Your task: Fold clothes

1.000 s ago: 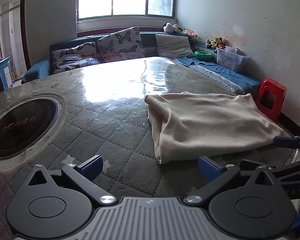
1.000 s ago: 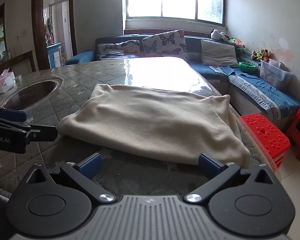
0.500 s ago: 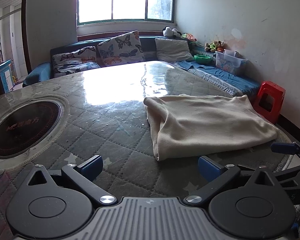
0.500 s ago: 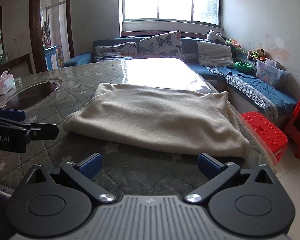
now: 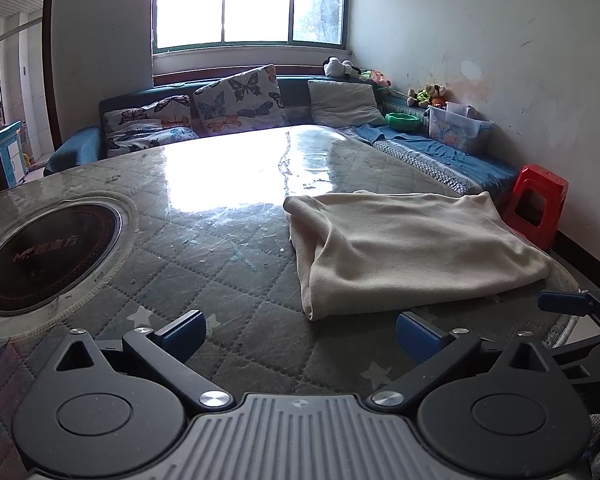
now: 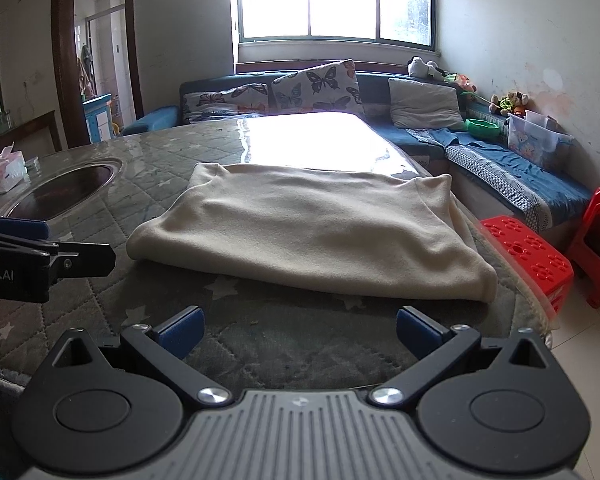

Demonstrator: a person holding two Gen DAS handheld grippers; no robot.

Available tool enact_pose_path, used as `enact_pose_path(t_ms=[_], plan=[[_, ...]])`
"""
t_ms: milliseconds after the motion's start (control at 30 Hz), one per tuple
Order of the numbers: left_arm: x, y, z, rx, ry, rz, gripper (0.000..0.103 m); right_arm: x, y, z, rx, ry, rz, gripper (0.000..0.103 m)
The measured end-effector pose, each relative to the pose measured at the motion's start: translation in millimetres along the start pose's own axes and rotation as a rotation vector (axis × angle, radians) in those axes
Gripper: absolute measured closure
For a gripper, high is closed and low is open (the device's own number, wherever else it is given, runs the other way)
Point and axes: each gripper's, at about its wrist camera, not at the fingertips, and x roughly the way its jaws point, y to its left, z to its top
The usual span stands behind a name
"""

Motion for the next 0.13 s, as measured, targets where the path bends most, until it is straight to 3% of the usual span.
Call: enact_pose_path(t_ms=[133], plan=[[0.0,-0.3,-0.1,0.004,0.002,-0.006,0.000,-0.8,1.9,-1.0,0.004,-0.002,0.005,0.000]])
